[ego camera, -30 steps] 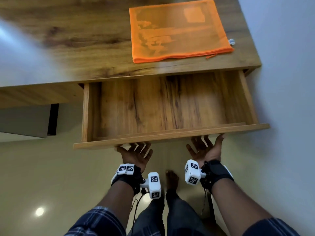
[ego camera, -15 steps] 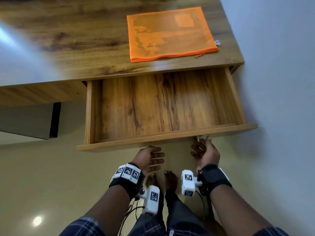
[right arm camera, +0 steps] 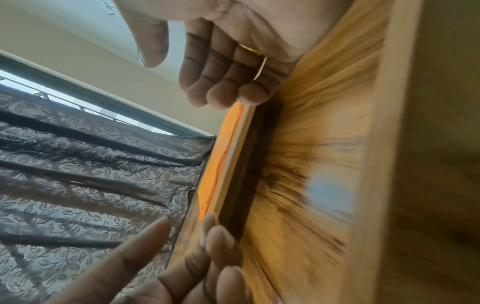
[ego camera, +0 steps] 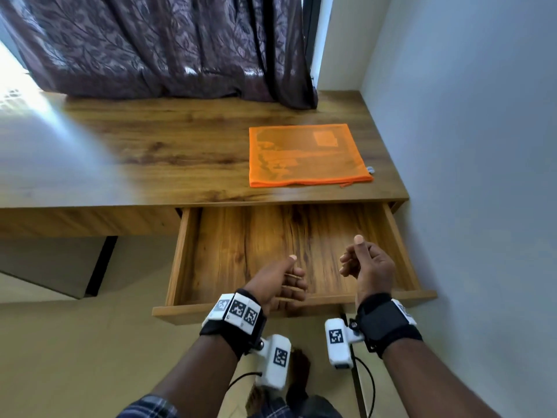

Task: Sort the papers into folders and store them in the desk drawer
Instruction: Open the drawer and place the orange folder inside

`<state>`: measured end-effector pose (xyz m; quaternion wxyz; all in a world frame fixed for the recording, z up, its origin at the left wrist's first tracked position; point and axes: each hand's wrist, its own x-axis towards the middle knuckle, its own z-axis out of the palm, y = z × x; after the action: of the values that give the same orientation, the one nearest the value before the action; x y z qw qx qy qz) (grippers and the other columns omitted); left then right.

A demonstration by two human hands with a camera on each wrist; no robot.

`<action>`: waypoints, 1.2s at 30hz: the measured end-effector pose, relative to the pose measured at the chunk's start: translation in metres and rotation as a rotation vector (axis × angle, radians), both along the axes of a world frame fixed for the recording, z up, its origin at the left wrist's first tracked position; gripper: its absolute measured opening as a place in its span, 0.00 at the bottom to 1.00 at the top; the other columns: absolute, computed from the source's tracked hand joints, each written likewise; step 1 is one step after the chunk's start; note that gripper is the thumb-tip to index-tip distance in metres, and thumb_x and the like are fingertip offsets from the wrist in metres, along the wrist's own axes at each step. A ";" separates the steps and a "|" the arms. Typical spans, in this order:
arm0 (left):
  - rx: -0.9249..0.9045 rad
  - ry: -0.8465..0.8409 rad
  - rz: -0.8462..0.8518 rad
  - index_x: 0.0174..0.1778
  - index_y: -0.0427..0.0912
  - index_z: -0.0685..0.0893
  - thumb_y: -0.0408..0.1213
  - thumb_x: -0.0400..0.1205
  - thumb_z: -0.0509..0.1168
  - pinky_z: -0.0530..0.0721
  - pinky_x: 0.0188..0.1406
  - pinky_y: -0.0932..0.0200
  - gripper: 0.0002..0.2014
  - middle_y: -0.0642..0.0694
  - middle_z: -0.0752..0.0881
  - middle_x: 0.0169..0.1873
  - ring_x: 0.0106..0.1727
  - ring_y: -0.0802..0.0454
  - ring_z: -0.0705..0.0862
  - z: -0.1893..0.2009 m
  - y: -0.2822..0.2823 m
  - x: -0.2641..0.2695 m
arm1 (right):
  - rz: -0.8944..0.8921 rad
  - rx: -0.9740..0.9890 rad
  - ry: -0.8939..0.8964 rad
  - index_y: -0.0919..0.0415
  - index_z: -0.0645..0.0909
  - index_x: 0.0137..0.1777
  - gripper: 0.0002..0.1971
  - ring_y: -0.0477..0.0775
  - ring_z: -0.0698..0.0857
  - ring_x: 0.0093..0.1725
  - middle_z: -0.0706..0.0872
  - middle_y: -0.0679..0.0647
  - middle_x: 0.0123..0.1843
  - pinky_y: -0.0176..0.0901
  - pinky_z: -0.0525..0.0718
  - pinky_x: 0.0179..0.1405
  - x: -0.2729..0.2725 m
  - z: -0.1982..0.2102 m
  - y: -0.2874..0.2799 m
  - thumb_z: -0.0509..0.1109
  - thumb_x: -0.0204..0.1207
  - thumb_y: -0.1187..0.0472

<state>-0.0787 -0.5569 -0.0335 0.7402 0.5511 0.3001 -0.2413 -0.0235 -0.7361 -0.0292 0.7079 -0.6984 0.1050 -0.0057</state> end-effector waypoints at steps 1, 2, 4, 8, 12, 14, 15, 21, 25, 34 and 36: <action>0.023 -0.008 0.027 0.51 0.42 0.84 0.55 0.86 0.59 0.84 0.38 0.54 0.19 0.43 0.89 0.40 0.38 0.46 0.87 0.004 0.005 0.009 | 0.008 -0.022 0.007 0.66 0.85 0.41 0.18 0.57 0.82 0.29 0.87 0.60 0.33 0.45 0.84 0.28 0.010 0.002 0.003 0.69 0.82 0.50; 0.050 -0.019 0.046 0.50 0.43 0.84 0.54 0.86 0.59 0.84 0.36 0.55 0.18 0.44 0.88 0.39 0.37 0.47 0.87 0.008 0.010 0.018 | 0.012 -0.045 0.014 0.64 0.85 0.41 0.17 0.56 0.83 0.30 0.88 0.59 0.33 0.45 0.85 0.29 0.021 0.004 0.005 0.69 0.82 0.50; 0.102 -0.038 0.080 0.48 0.44 0.83 0.53 0.86 0.59 0.84 0.34 0.56 0.16 0.46 0.87 0.36 0.35 0.48 0.86 0.016 0.021 0.043 | -0.001 -0.090 0.018 0.60 0.85 0.42 0.14 0.54 0.85 0.33 0.90 0.56 0.36 0.47 0.86 0.33 0.049 0.005 0.009 0.69 0.82 0.50; 0.152 -0.055 0.196 0.51 0.43 0.82 0.55 0.87 0.57 0.83 0.30 0.57 0.18 0.45 0.87 0.36 0.31 0.49 0.85 0.024 0.050 0.096 | -0.135 -0.113 0.065 0.54 0.80 0.54 0.11 0.52 0.85 0.37 0.87 0.52 0.44 0.48 0.84 0.34 0.118 0.005 0.018 0.64 0.84 0.48; 0.305 -0.065 0.286 0.47 0.43 0.80 0.52 0.86 0.60 0.79 0.26 0.59 0.15 0.44 0.83 0.36 0.27 0.49 0.81 0.030 0.076 0.152 | -0.188 -0.277 0.091 0.60 0.79 0.60 0.16 0.61 0.84 0.49 0.84 0.58 0.53 0.51 0.81 0.46 0.199 -0.001 0.016 0.68 0.80 0.49; 0.455 -0.077 0.299 0.44 0.41 0.83 0.54 0.80 0.65 0.80 0.34 0.53 0.17 0.42 0.84 0.38 0.33 0.44 0.81 0.030 0.092 0.179 | -0.158 -0.468 0.133 0.59 0.79 0.62 0.19 0.66 0.82 0.60 0.82 0.62 0.63 0.54 0.79 0.58 0.233 -0.004 0.014 0.71 0.75 0.51; 0.564 -0.069 0.232 0.46 0.39 0.85 0.53 0.76 0.66 0.80 0.41 0.50 0.18 0.40 0.86 0.41 0.39 0.42 0.82 0.029 0.099 0.190 | -0.137 -0.562 0.174 0.58 0.79 0.64 0.21 0.69 0.80 0.64 0.80 0.64 0.66 0.56 0.77 0.63 0.244 -0.004 0.012 0.71 0.74 0.52; 0.883 0.069 0.130 0.50 0.38 0.85 0.51 0.81 0.65 0.86 0.53 0.42 0.18 0.35 0.86 0.46 0.47 0.37 0.85 0.000 0.117 0.235 | 0.062 -0.842 0.349 0.63 0.74 0.71 0.28 0.72 0.75 0.70 0.75 0.67 0.72 0.59 0.74 0.68 0.299 -0.015 0.003 0.71 0.73 0.51; 1.004 0.174 0.071 0.65 0.35 0.80 0.52 0.81 0.65 0.77 0.63 0.46 0.25 0.31 0.81 0.64 0.67 0.33 0.78 -0.014 0.112 0.249 | 0.178 -0.928 0.306 0.64 0.82 0.66 0.24 0.70 0.79 0.67 0.81 0.67 0.68 0.55 0.76 0.66 0.317 -0.019 0.005 0.70 0.74 0.50; 0.882 0.089 0.156 0.56 0.30 0.82 0.35 0.85 0.60 0.91 0.42 0.42 0.12 0.36 0.84 0.40 0.39 0.36 0.87 -0.030 0.129 0.237 | 0.297 -0.754 0.382 0.59 0.81 0.32 0.12 0.60 0.80 0.36 0.82 0.57 0.34 0.45 0.74 0.36 0.317 -0.016 -0.004 0.70 0.75 0.55; 0.739 0.041 0.198 0.58 0.29 0.80 0.32 0.86 0.59 0.90 0.26 0.48 0.11 0.33 0.85 0.44 0.32 0.38 0.87 -0.027 0.124 0.228 | 0.288 -0.730 0.368 0.61 0.80 0.31 0.12 0.59 0.79 0.32 0.82 0.58 0.32 0.44 0.71 0.29 0.306 -0.014 -0.006 0.69 0.74 0.57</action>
<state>0.1497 -0.4328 -0.0603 0.5053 0.7441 0.4334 -0.0553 0.2830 -0.7417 -0.0430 0.3774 -0.8999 0.1221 0.1810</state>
